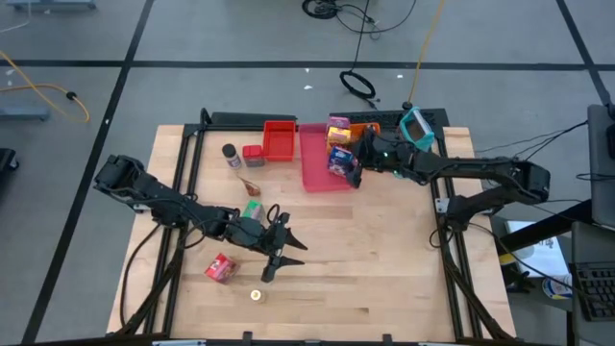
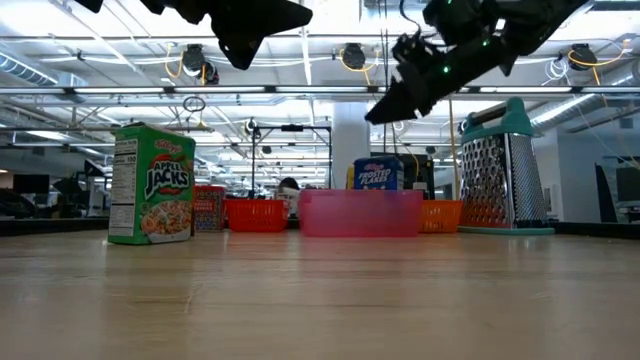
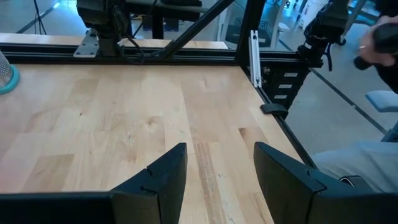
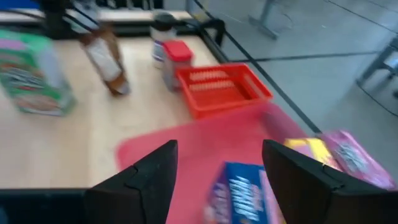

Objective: Pick & Place Kitchen Items
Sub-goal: Put the green cereal box into the pink bin

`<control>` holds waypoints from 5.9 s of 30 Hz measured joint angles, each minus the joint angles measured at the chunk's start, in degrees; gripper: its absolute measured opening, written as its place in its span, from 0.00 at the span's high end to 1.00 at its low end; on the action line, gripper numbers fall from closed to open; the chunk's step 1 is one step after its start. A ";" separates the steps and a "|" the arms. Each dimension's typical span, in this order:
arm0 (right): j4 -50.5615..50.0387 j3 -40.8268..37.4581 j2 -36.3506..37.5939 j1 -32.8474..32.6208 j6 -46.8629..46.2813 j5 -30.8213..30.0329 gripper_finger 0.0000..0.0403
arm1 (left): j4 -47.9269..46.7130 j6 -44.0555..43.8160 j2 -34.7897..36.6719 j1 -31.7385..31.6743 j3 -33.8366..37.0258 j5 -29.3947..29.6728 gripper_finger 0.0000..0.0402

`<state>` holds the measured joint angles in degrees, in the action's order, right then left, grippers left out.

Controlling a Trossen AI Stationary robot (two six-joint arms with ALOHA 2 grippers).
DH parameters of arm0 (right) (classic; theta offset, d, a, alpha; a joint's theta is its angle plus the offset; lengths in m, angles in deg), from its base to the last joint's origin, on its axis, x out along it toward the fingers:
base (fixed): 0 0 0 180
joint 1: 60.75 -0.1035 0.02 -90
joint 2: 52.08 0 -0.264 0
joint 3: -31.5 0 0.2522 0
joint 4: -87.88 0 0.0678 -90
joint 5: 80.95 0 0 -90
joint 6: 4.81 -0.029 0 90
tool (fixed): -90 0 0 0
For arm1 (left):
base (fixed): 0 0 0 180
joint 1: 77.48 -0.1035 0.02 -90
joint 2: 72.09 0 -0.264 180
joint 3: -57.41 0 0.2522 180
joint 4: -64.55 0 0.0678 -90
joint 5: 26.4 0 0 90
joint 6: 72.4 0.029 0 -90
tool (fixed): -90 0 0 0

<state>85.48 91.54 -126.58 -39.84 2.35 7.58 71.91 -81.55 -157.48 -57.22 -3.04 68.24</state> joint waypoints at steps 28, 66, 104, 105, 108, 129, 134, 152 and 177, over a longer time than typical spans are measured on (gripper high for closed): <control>-0.53 0.00 1.75 -20.45 -3.72 -0.22 0.47 | -71.52 -56.85 1.84 2.45 -23.40 21.60 0.54; 15.53 -10.25 1.73 -34.91 -9.29 -6.14 0.47 | -91.88 -54.58 4.74 -15.85 -23.40 -1.79 0.54; 20.15 -12.17 1.73 -34.96 -9.51 -5.95 0.47 | -89.25 -55.31 4.26 -15.24 -20.87 1.36 0.18; 20.15 -12.17 1.73 -34.96 -9.51 -5.97 0.47 | -88.58 -55.90 4.26 -15.24 -20.13 0.90 0.18; 20.15 -12.17 1.73 -34.96 -9.51 -5.95 0.47 | -86.40 -56.11 4.22 -14.94 -18.37 -0.52 0.18; 20.13 -12.17 1.73 -34.96 -9.51 -5.95 0.47 | -77.81 -57.42 4.22 -12.20 -9.80 -0.11 0.41; 20.13 -12.17 1.73 -34.96 -9.51 -5.97 0.47 | -77.81 -57.36 4.22 -12.18 -9.80 0.26 0.56; 20.08 -12.17 1.73 -34.96 -9.51 -5.97 0.47 | -77.88 -50.12 4.24 -12.17 -13.58 -4.91 0.74; 20.15 -12.17 1.73 -34.87 -8.03 -6.03 0.47 | -68.11 -11.07 3.45 -27.57 -30.85 5.87 0.74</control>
<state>105.63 79.37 -124.85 -74.71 -5.68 1.54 3.81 -92.62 -154.03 -84.79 -33.89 74.11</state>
